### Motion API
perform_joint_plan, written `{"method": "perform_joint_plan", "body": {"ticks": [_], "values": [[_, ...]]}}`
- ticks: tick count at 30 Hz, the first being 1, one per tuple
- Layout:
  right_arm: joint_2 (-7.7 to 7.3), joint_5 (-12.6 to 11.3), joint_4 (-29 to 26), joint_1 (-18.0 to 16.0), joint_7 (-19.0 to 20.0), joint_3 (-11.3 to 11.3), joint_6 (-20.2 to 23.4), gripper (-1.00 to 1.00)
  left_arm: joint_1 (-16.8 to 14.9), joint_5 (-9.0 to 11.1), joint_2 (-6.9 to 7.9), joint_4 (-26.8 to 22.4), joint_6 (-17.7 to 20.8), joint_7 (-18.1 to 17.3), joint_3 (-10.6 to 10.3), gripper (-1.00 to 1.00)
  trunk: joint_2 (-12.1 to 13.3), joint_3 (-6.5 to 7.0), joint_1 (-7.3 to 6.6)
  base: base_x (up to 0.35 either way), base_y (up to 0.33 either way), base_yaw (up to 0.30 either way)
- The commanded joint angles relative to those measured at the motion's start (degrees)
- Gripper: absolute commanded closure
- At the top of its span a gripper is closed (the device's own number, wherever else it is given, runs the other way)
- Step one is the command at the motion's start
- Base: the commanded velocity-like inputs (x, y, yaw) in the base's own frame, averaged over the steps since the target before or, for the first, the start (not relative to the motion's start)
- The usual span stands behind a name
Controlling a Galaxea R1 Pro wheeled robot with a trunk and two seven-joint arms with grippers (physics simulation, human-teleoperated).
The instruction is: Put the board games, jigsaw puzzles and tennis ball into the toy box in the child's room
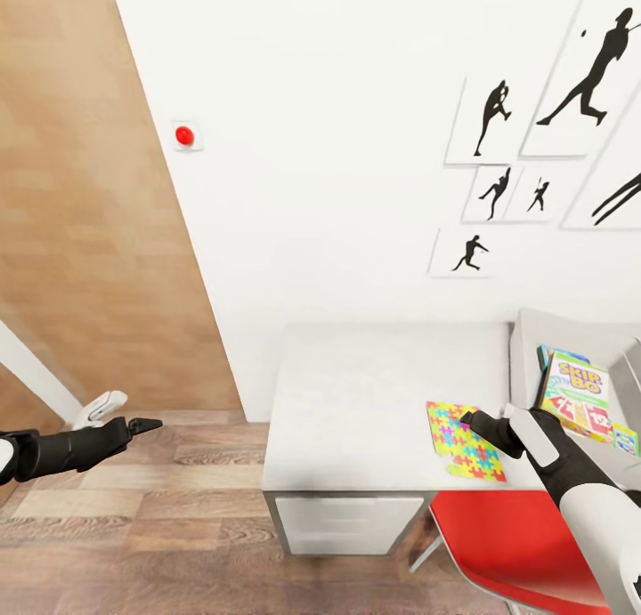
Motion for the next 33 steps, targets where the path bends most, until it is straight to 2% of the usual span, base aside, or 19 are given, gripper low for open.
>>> {"method": "perform_joint_plan", "body": {"ticks": [1, 19, 33], "values": [[-0.04, -0.6, -0.1, 0.0, -0.5, 0.1, 0.1, -1.00, 0.0, 0.6, 0.01, 0.0, 0.2, 0.6, 0.1, -1.00, -0.1, -0.21, 0.03, 0.000, 0.000, 0.000], [0.05, -0.6, -0.3, 0.0, -0.5, 0.2, 0.1, -1.00, -0.1, 0.6, 0.01, 0.0, 0.2, 0.5, 0.1, -1.00, -0.1, -0.61, 0.03, 0.000, 0.008, 0.000], [0.11, -0.6, -0.3, 0.0, -0.5, 0.2, 0.1, -1.00, 0.0, 0.6, 0.09, 0.0, 0.3, 0.5, 0.2, -1.00, -0.1, -0.61, 0.03, 0.000, 0.177, 0.000]]}}
